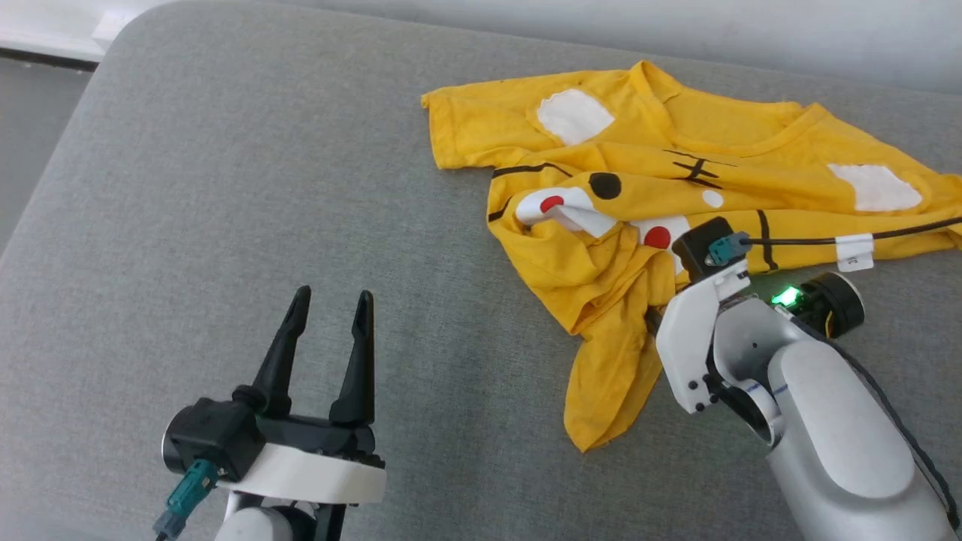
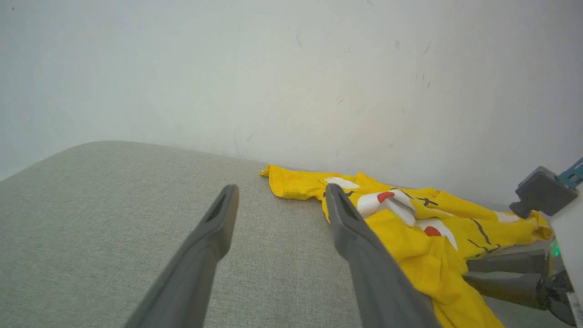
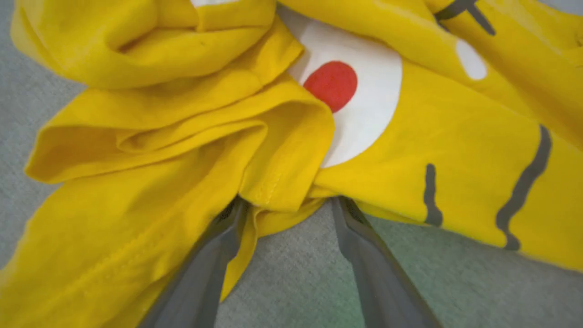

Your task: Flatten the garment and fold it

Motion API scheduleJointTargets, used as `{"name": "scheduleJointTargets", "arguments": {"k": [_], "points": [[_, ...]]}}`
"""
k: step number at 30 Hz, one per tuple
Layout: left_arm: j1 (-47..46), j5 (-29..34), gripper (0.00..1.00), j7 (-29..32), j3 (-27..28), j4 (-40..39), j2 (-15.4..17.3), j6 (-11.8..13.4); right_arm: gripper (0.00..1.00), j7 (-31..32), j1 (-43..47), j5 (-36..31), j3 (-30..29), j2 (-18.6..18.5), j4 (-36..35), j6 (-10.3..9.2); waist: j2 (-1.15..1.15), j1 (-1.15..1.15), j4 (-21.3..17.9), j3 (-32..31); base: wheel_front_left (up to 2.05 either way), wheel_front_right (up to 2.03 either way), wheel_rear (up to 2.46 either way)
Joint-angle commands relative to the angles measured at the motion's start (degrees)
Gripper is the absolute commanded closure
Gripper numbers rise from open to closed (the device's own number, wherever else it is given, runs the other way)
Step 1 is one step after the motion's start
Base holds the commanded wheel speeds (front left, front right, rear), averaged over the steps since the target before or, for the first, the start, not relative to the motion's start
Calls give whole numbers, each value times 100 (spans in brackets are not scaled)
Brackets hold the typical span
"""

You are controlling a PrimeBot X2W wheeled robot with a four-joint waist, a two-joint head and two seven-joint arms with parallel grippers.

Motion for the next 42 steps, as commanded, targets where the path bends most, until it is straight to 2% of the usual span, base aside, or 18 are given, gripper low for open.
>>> {"name": "scheduleJointTargets", "arguments": {"k": [1, 4, 8, 13, 17, 22, 25, 26, 28, 30, 34, 35, 36, 37, 38, 39, 41, 42], "points": [[-94, -30, 0, -27, -14, 18, -13, -1, 100, 34, 54, -120, 56, 1, 255, -5, 1, 0, 80, 55, 0, 0, 0], [-93, -37, 0, -27, 6, 34, -13, 24, 100, 7, -46, -141, 0, 57, 318, -5, 1, 0, 65, 24, 0, 0, 0], [-26, -23, 0, -27, 63, 42, -13, 62, 100, -62, -107, -74, 62, -24, 55, -5, 1, 0, -62, -100, 0, 0, 0], [54, 15, 0, -27, 111, 16, -13, 77, 100, 13, 66, 290, -66, -80, -695, -5, 1, 0, -347, -376, 0, 0, 0], [151, 36, 0, -27, 156, 8, -13, 92, 100, 323, 489, 641, -103, -255, -1487, -5, 1, 0, -626, -651, 0, 0, 0], [333, 57, 0, -27, 226, -2, -13, 128, 100, 1076, 1482, 1154, -176, -623, -2453, -5, 1, 0, -925, -956, 0, 0, 0], [455, 67, 0, -27, 264, -19, -13, 144, 100, 1720, 2303, 1637, -116, -979, -3040, -5, 1, 0, -1036, -1065, 0, 0, 0], [455, 67, 0, -27, 264, -19, -13, 144, 100, 1720, 2303, 1637, -116, -979, -3040, -5, 1, 0, -1036, -1065, 0, 0, 0], [560, 77, 0, -27, 299, -56, -13, 152, 100, 2393, 3250, 2048, -524, -1201, -3456, -5, 1, 0, -1119, -1110, 0, 0, 0], [644, 87, 0, -27, 293, -99, -13, 183, 100, 2739, 3812, 2020, -889, -1279, -3680, -5, 1, 0, -1167, -1126, 0, 0, 0], [763, 97, 0, -27, 276, -141, -13, 218, 100, 2780, 4456, 1657, -1434, -1232, -4022, -5, 1, 0, -1246, -1140, 0, 0, 0], [781, 101, 0, -27, 274, -146, -13, 221, 96, 2692, 4519, 1573, -1477, -1192, -4056, -5, 1, 0, -1266, -1146, 0, 0, 0], [796, 112, 0, -27, 271, -144, -13, 218, 68, 2559, 4542, 1503, -1508, -1125, -4075, -5, 1, 0, -1286, -1156, 0, 0, 0], [807, 127, 0, -27, 267, -142, -13, 213, 52, 2397, 4532, 1440, -1538, -1029, -4074, -5, 1, 0, -1303, -1164, 0, 0, 0], [807, 127, 0, -27, 267, -142, -13, 213, 52, 2397, 4532, 1440, -1538, -1029, -4074, -5, 1, 0, -1303, -1164, 0, 0, 0], [809, 151, 0, -27, 263, -139, -12, 205, 0, 2051, 4457, 1353, -1514, -880, -4022, -5, 1, 0, -1327, -1178, 0, 0, 0], [800, 173, 0, -27, 264, -142, -5, 198, 0, 1610, 4296, 1330, -1507, -676, -3986, -5, 1, 0, -1348, -1188, 0, 0, 0], [800, 173, 0, -27, 264, -142, -5, 198, 0, 1610, 4296, 1330, -1507, -676, -3986, -5, 1, 0, -1348, -1188, 0, 0, 0]]}}
